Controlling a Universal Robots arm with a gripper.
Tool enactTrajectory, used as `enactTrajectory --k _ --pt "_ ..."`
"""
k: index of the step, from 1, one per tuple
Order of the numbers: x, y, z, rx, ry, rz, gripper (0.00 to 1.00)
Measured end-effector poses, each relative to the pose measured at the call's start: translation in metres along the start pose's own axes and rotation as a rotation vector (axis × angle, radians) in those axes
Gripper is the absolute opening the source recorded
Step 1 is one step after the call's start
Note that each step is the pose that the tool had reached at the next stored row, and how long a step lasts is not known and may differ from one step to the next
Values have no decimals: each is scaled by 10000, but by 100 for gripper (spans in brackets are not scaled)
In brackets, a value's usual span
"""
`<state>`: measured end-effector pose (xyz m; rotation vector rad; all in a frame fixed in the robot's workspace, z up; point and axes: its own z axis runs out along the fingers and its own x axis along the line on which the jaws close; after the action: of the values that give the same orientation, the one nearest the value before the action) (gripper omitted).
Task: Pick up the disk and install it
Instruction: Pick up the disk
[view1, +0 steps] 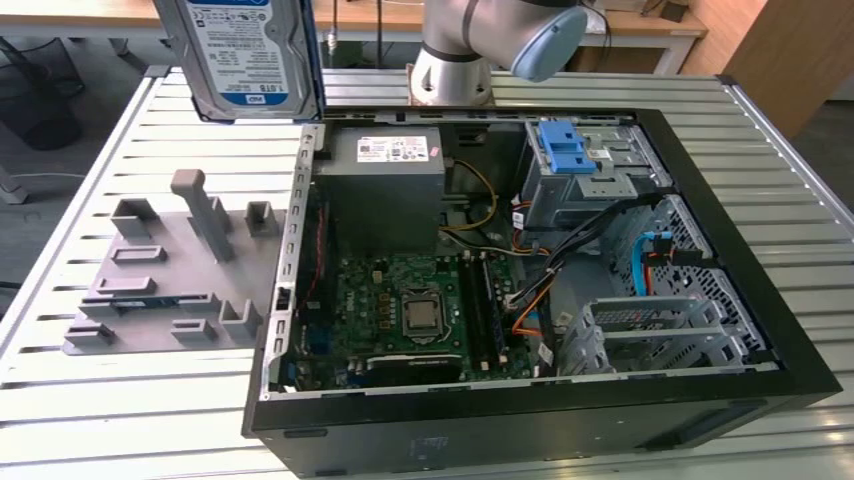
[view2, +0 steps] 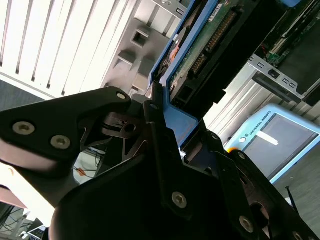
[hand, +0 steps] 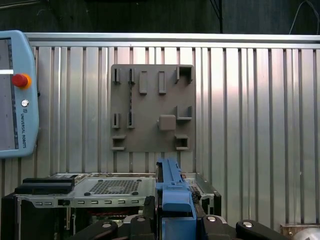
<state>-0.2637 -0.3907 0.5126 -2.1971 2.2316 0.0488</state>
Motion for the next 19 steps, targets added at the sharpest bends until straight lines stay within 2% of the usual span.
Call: enactTrajectory --k 3,19 --pt "1 -51 -1 0 0 0 37" --pt "2 -178 -3 0 0 0 37"
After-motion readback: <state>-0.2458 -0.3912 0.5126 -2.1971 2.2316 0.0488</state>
